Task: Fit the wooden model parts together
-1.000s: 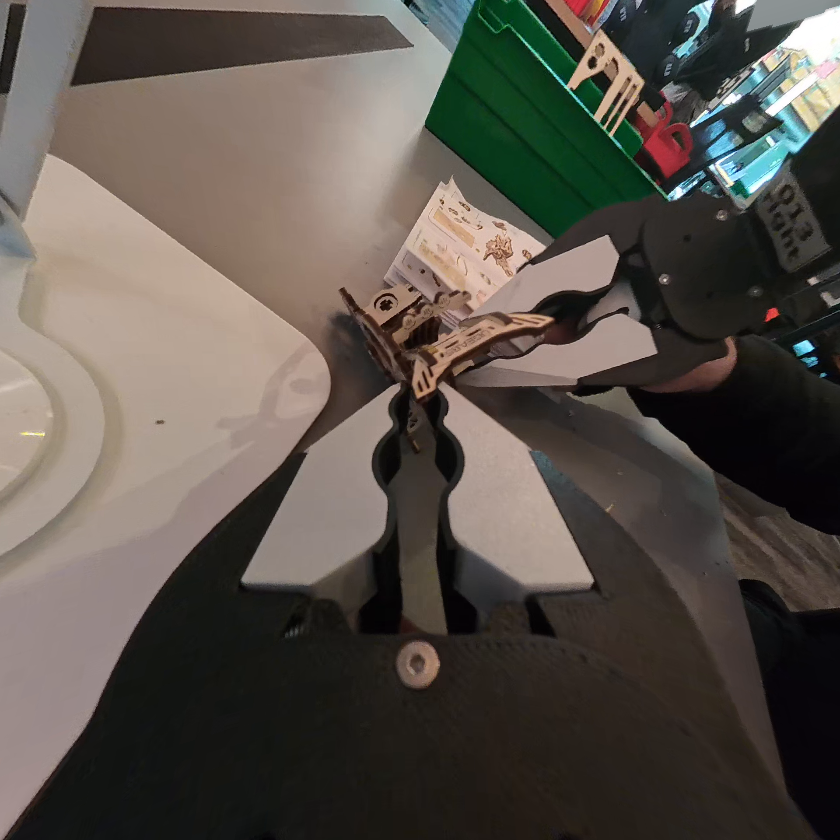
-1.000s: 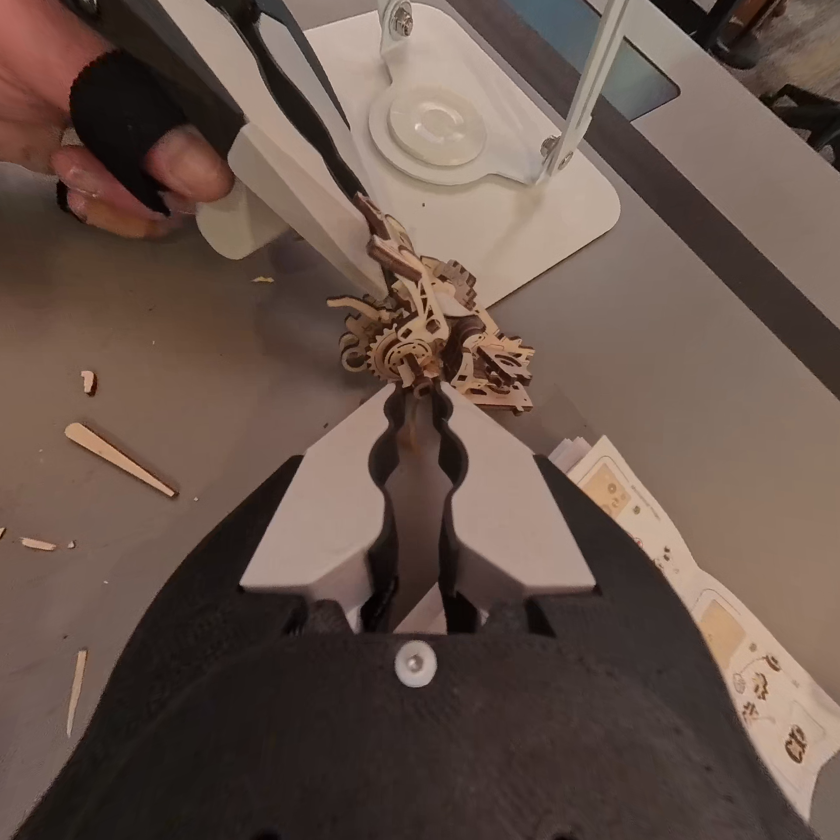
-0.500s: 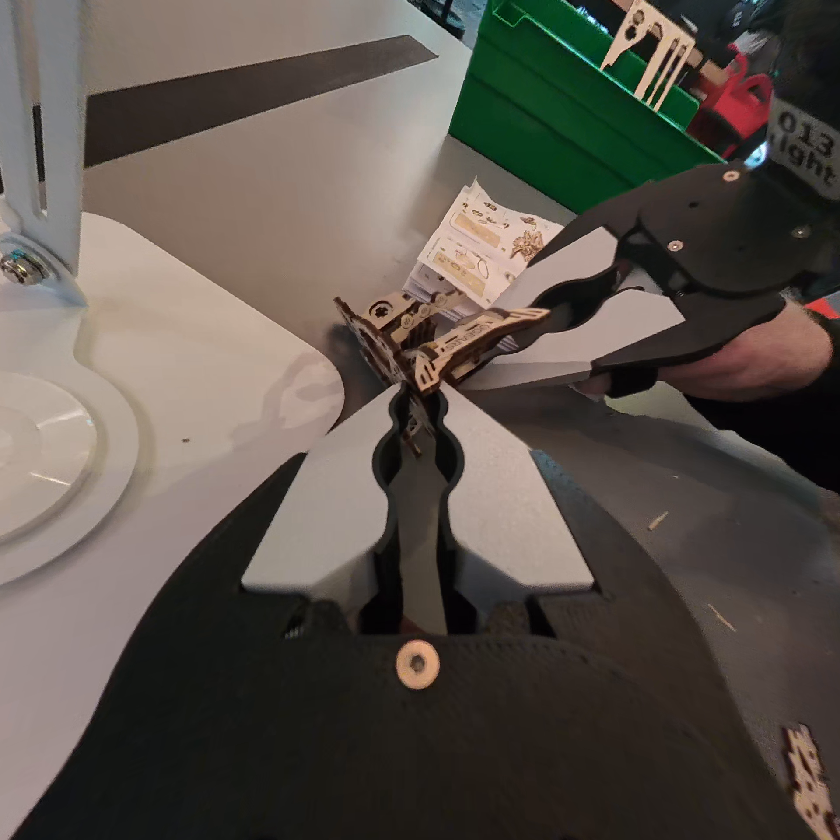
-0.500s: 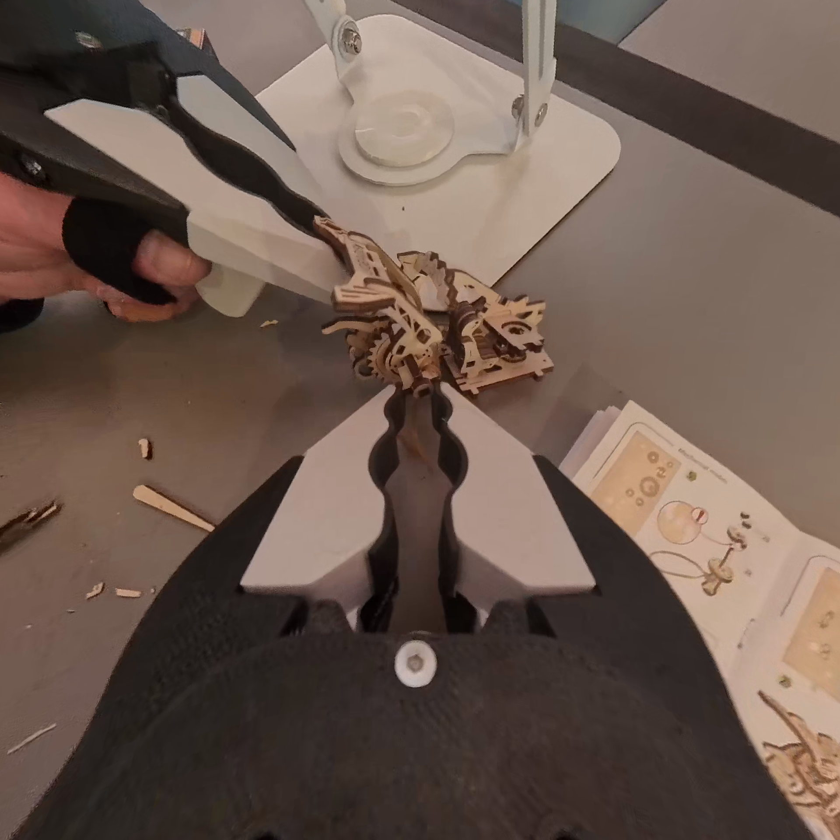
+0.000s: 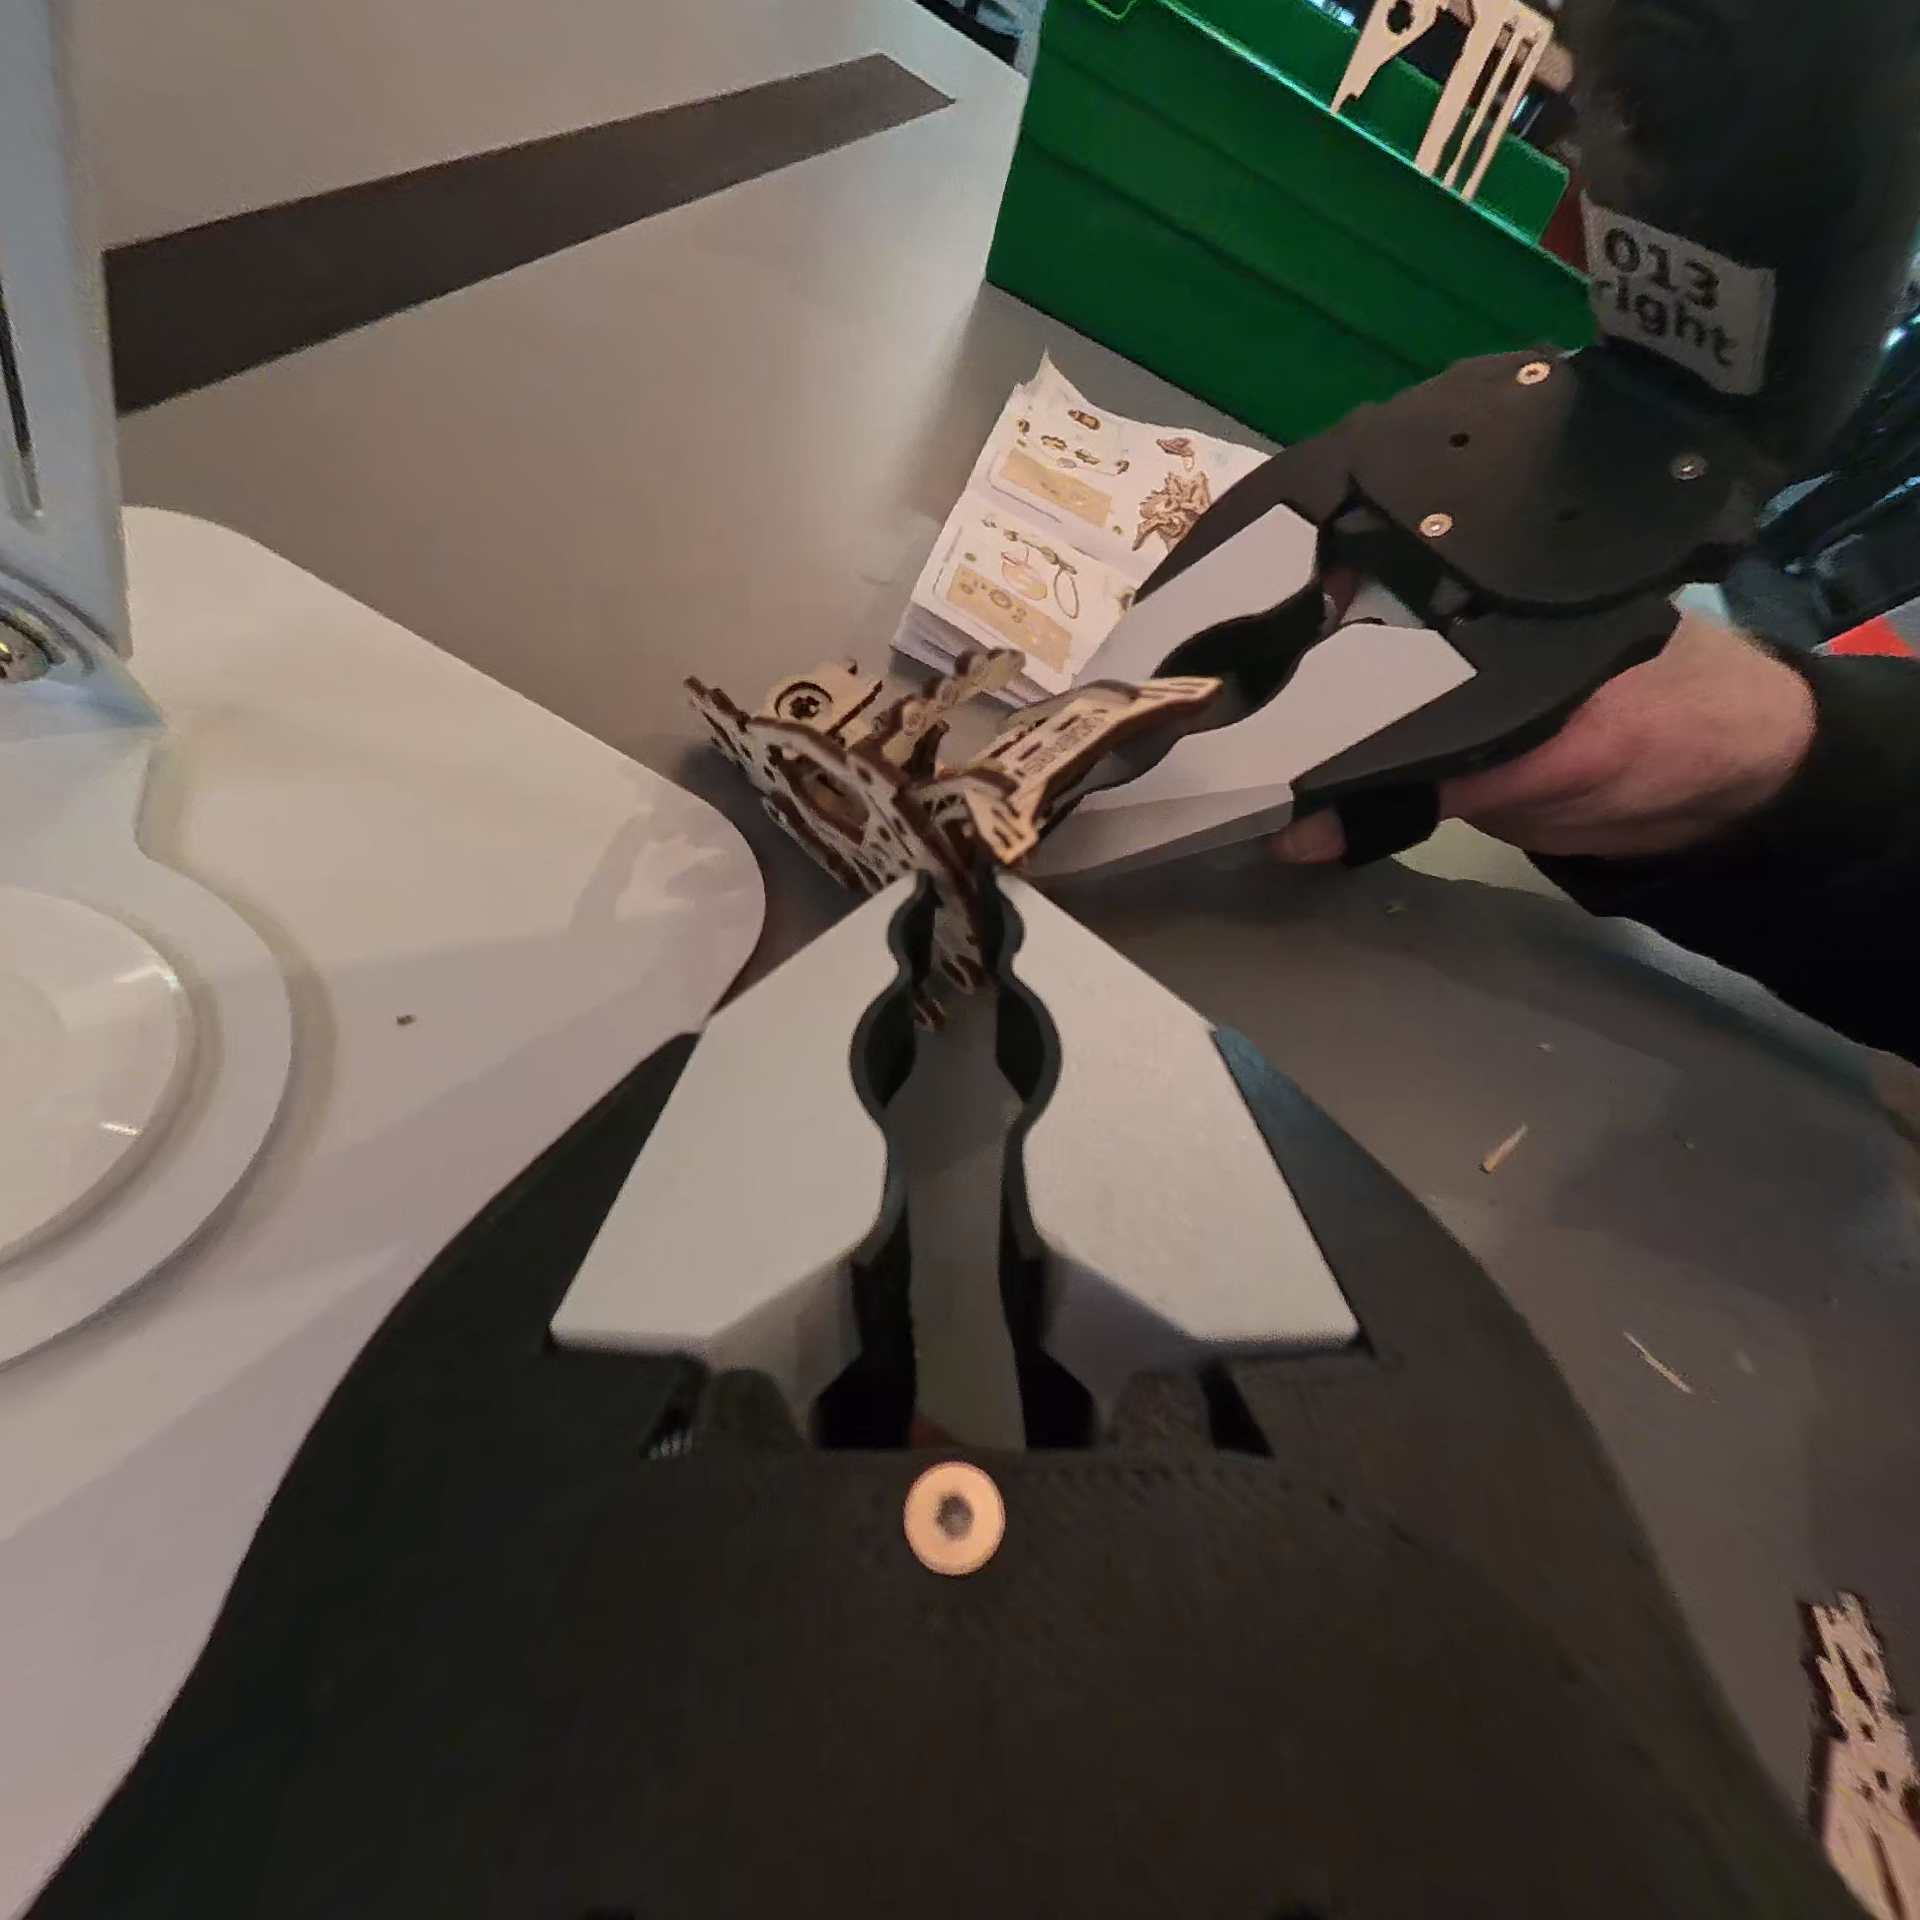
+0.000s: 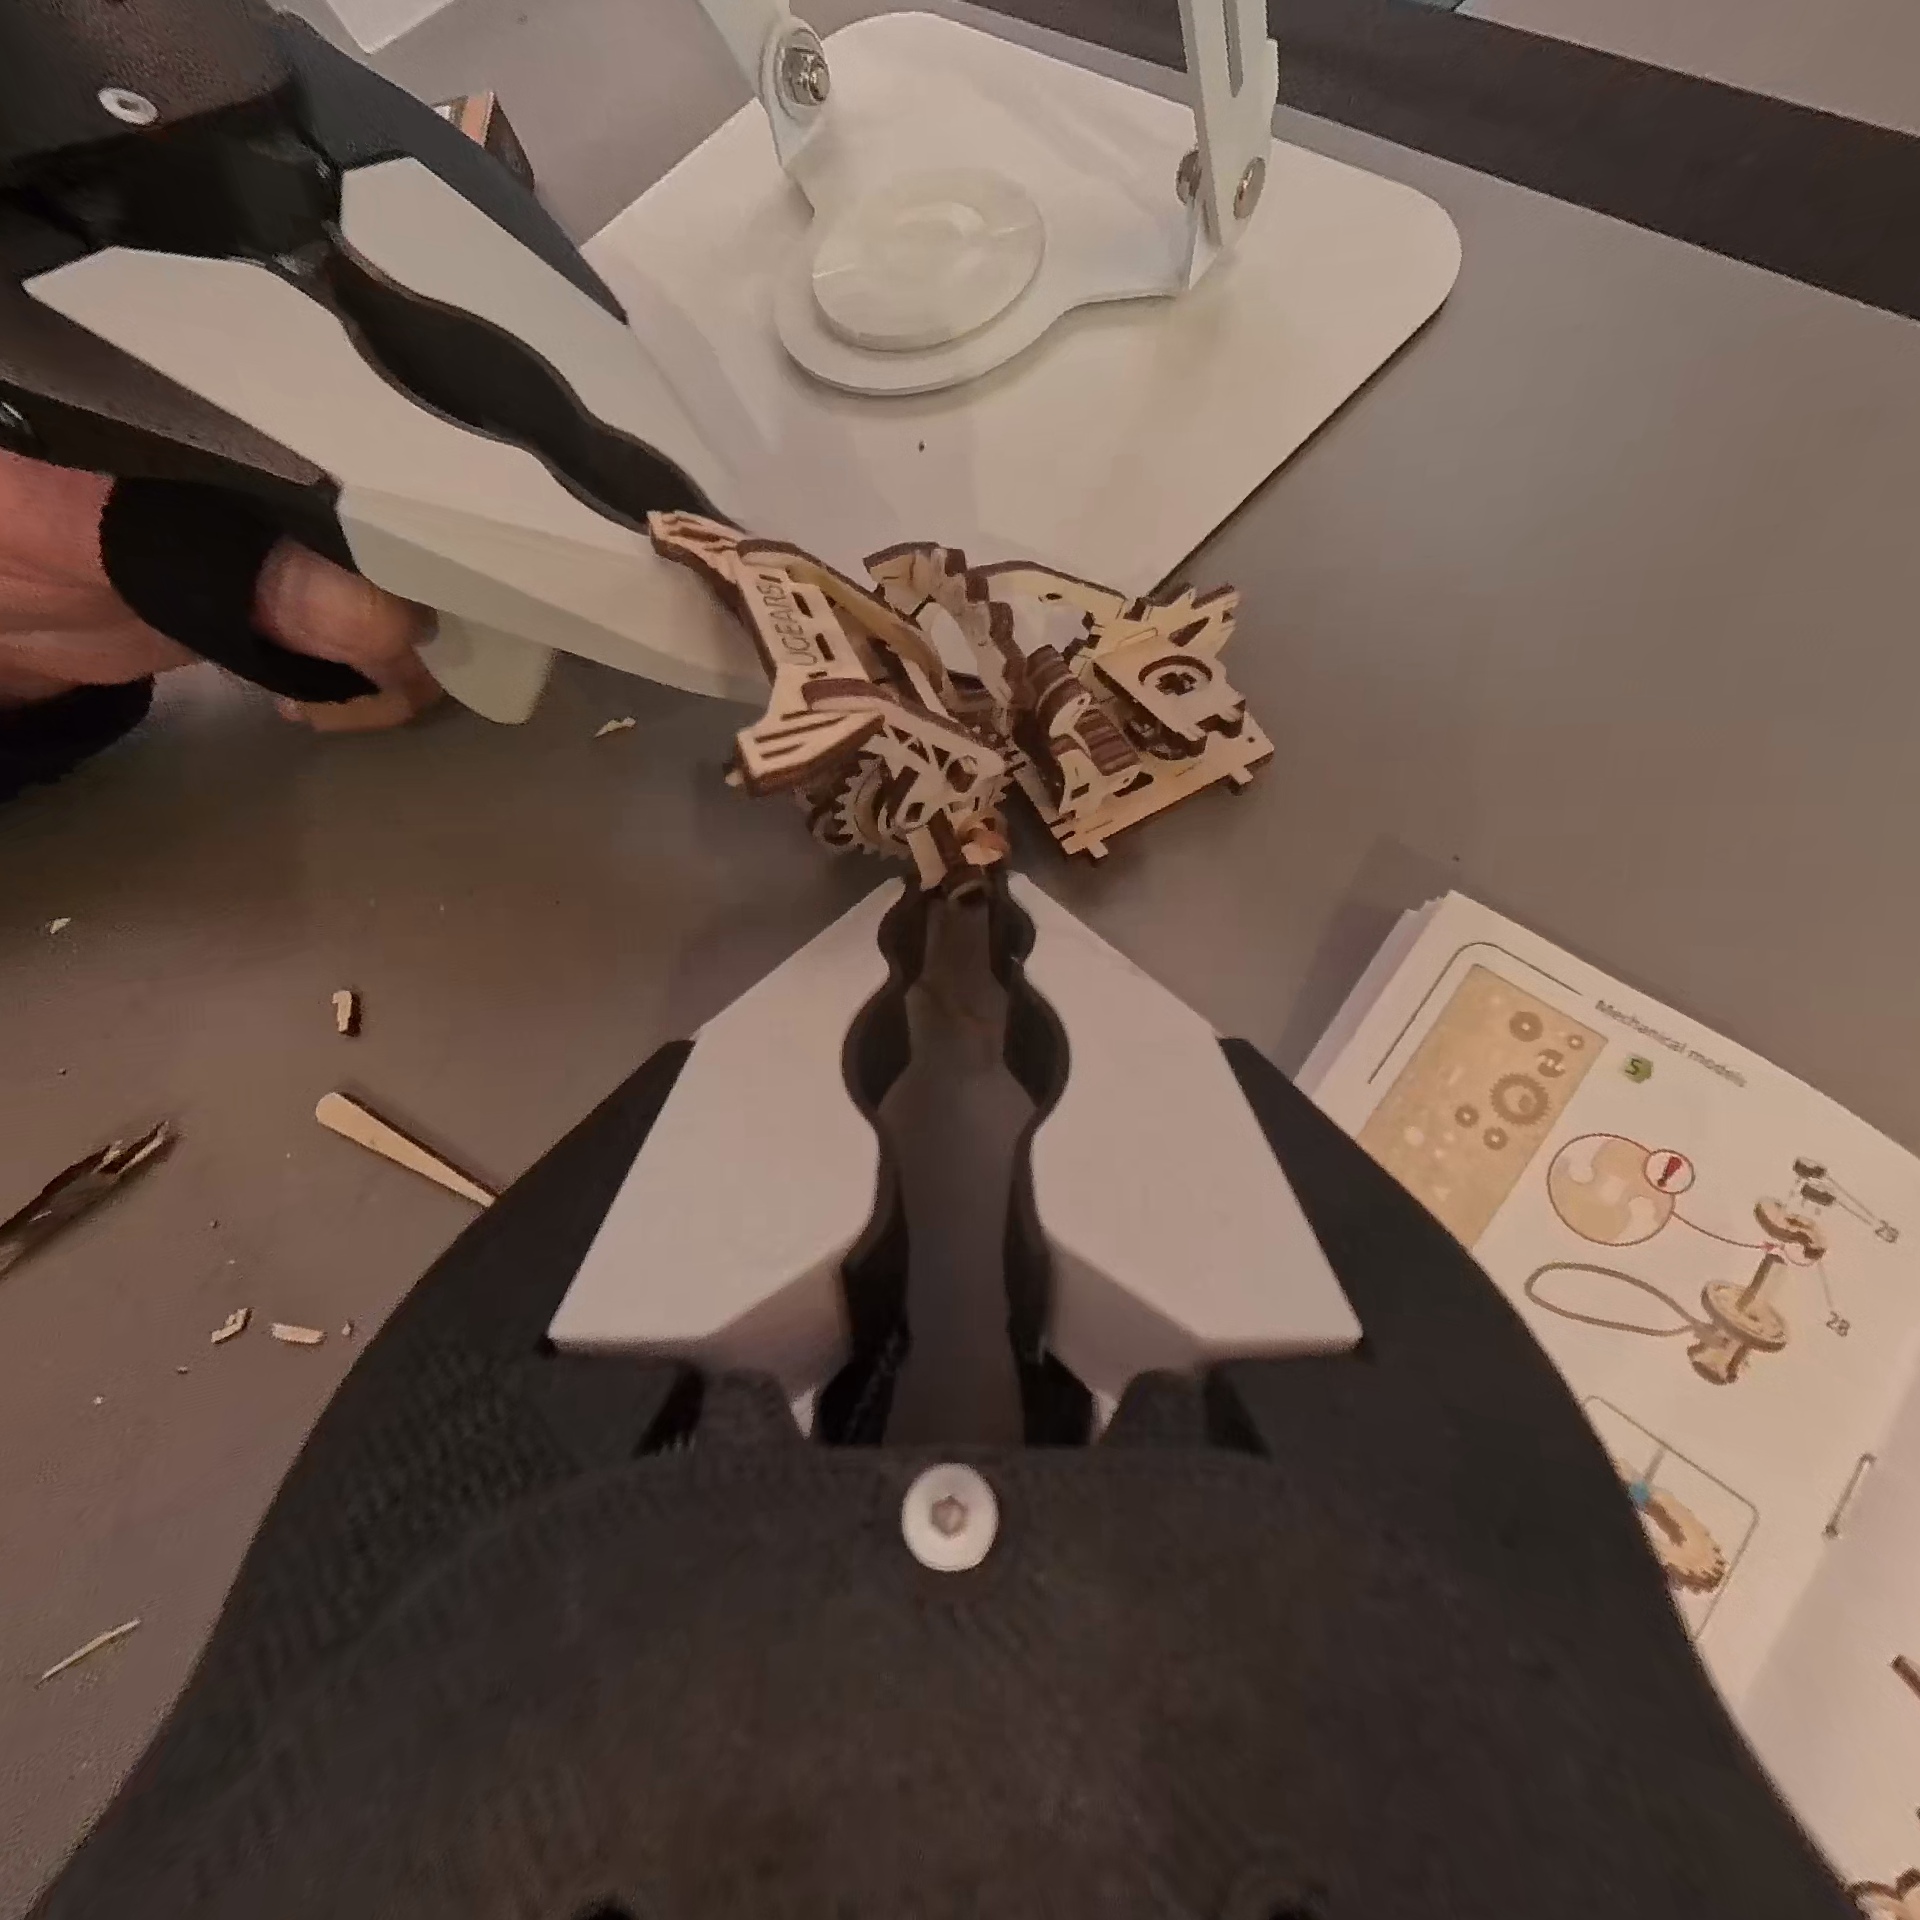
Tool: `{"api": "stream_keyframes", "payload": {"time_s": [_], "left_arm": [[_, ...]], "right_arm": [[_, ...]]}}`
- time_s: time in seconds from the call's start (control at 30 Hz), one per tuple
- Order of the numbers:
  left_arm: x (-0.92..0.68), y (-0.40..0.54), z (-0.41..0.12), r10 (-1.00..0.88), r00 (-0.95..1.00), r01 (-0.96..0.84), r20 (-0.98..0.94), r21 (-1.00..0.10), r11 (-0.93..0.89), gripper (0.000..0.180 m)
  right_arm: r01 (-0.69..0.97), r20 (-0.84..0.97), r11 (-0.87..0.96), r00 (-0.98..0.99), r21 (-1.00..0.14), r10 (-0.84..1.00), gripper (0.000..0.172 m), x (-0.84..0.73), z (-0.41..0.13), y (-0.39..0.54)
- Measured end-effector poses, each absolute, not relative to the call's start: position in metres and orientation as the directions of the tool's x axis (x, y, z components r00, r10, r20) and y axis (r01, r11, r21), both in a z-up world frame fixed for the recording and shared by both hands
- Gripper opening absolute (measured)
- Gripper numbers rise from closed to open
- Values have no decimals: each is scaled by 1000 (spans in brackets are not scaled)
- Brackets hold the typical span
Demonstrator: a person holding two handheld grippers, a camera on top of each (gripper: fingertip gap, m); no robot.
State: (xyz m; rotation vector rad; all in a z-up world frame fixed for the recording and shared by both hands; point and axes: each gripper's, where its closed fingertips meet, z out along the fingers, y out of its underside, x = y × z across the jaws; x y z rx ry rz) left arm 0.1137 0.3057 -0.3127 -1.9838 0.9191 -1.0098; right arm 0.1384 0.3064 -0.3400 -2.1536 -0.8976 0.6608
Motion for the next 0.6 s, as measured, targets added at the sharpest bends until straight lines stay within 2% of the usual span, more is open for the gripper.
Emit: {"api": "stream_keyframes", "payload": {"time_s": [0.17, 0.4, 0.6], "left_arm": [[101, 302, -318, -820, 420, -292, 389, -798, -528, 4], [108, 300, -328, -858, 440, -395, 265, -801, -450, 6], [109, 301, -317, -863, 406, -333, 302, -830, -447, 15]], "right_arm": [[404, -177, -511, 627, -759, 758, 10, 139, -341, 307], [412, -190, -511, 608, -754, 771, 10, 138, -342, 306], [401, -207, -508, 592, -762, 779, 9, 137, -339, 304]]}}
